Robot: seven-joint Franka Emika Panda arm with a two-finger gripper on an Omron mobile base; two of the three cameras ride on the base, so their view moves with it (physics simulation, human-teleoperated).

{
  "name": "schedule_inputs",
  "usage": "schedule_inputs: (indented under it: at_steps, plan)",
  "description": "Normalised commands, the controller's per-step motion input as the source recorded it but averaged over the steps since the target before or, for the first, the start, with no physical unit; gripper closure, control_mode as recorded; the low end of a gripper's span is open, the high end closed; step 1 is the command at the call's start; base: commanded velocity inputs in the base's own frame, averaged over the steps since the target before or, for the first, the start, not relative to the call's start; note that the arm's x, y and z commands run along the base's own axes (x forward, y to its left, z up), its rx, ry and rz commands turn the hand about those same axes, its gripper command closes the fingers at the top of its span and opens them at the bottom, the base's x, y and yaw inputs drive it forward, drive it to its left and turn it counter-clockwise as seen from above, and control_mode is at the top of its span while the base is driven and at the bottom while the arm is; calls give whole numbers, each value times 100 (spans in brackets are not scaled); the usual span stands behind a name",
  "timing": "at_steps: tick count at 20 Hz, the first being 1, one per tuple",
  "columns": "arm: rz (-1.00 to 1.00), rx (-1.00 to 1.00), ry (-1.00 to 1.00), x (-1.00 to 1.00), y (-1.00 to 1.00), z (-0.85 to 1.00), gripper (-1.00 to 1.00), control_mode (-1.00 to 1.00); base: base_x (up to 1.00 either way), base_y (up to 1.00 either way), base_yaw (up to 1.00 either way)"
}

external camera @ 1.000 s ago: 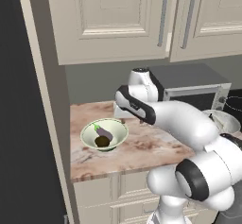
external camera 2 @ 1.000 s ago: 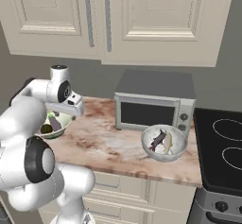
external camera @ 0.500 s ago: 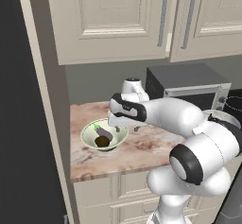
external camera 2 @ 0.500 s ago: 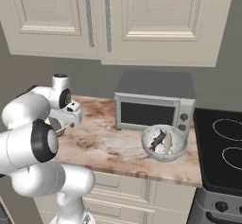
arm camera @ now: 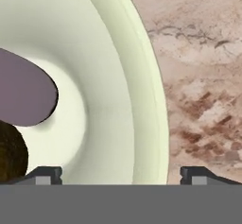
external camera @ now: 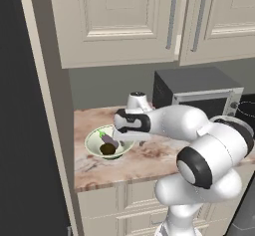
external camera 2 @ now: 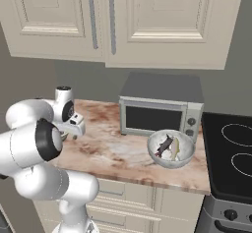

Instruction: Place the bowl with the eggplant and avocado on the second highest shelf of the fridge. Place the bowl with the fishs on the top shelf of the fridge.

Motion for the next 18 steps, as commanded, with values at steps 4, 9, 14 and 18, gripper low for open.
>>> schedule_inputs:
  at_steps: [4, 9, 14, 18]
  plan:
    - [0, 0, -1, 0, 4, -7, 100, -100, 0, 0, 0]
    - [0, 0, -2, 0, 0, 0, 100, -100, 0, 0, 0]
    - [-4, 0, -17, -14, 0, 15, 100, -100, 0, 0, 0]
    - [-19, 4, -28, -31, 0, 47, 100, -100, 0, 0, 0]
